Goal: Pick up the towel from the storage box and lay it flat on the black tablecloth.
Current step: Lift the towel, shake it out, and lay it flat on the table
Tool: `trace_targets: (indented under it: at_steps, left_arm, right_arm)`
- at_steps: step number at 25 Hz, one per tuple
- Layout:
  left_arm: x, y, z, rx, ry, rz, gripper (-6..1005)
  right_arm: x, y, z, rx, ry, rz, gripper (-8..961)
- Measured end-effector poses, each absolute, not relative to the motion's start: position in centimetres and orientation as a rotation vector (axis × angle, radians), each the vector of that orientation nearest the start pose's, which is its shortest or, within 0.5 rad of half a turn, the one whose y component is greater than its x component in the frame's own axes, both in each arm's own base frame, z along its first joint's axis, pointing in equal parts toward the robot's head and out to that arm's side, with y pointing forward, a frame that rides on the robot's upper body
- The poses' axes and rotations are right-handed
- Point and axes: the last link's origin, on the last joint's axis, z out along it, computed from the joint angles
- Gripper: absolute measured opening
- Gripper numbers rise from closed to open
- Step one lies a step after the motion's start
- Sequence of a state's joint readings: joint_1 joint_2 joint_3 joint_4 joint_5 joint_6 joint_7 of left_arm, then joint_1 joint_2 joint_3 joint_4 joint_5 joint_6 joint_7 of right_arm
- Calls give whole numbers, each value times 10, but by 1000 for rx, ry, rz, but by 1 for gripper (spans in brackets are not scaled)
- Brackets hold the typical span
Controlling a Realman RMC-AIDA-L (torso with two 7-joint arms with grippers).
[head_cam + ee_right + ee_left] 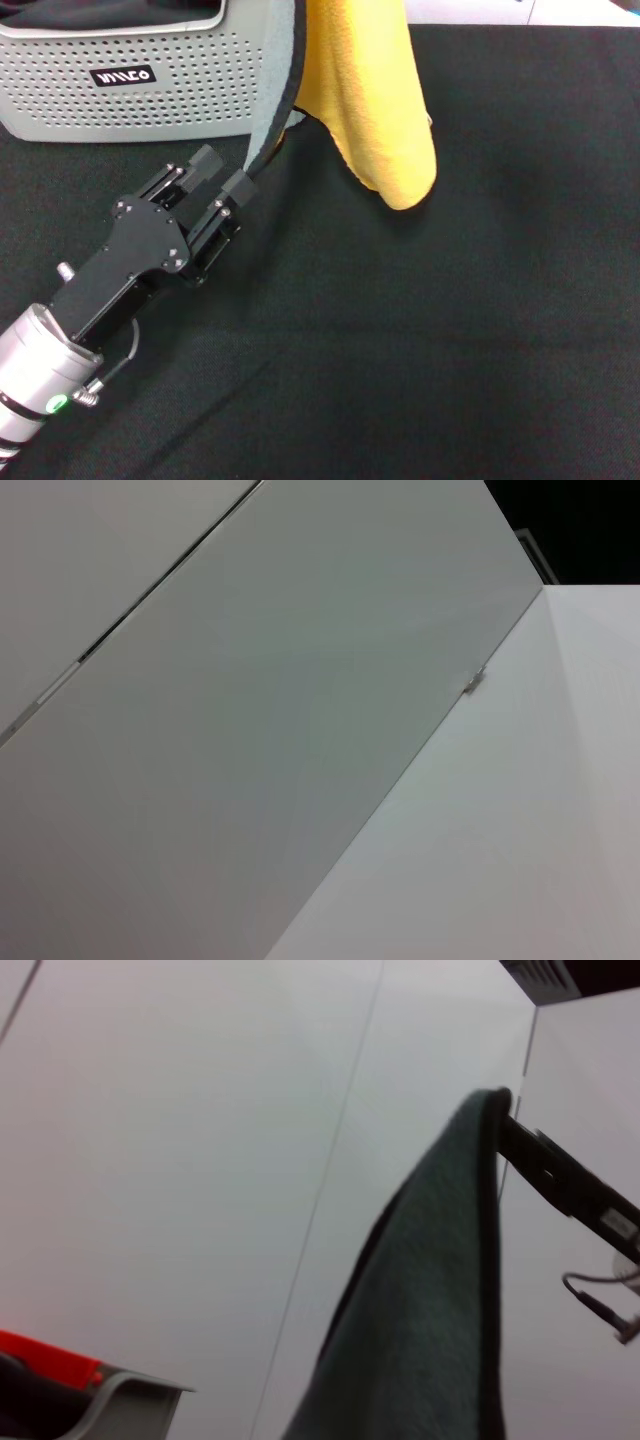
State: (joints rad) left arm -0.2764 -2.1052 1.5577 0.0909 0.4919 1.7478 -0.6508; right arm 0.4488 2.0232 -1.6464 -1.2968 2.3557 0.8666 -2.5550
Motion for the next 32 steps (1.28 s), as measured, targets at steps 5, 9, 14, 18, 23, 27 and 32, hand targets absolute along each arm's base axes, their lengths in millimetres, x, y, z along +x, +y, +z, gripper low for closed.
trace_targets:
  at_steps: [5, 9, 14, 18, 23, 27, 32]
  left_arm:
    - [-283, 228, -38, -2046, -478, -1322, 479]
    - [-283, 231, -41, -2064, -466, -1288, 478]
    - [-282, 232, -42, -2065, -428, -1266, 477]
    - [-283, 233, -41, -2056, -399, -1245, 476]
    - [-284, 235, -41, -2049, -377, -1223, 475]
    - [-284, 235, -40, -2042, -367, -1217, 475]
    - [-286, 236, -38, -2015, -375, -1213, 474]
  right_arm:
    - [37, 364, 32, -2027, -654, 1016, 9]
    - [35, 366, 30, -2032, -653, 1019, 9]
    - [33, 366, 28, -2037, -653, 1026, 9]
    - [32, 365, 27, -2041, -656, 1031, 9]
    - [29, 363, 23, -2050, -663, 1038, 10]
    - [28, 362, 22, -2056, -667, 1043, 10]
    - [26, 360, 22, -2054, -674, 1048, 10]
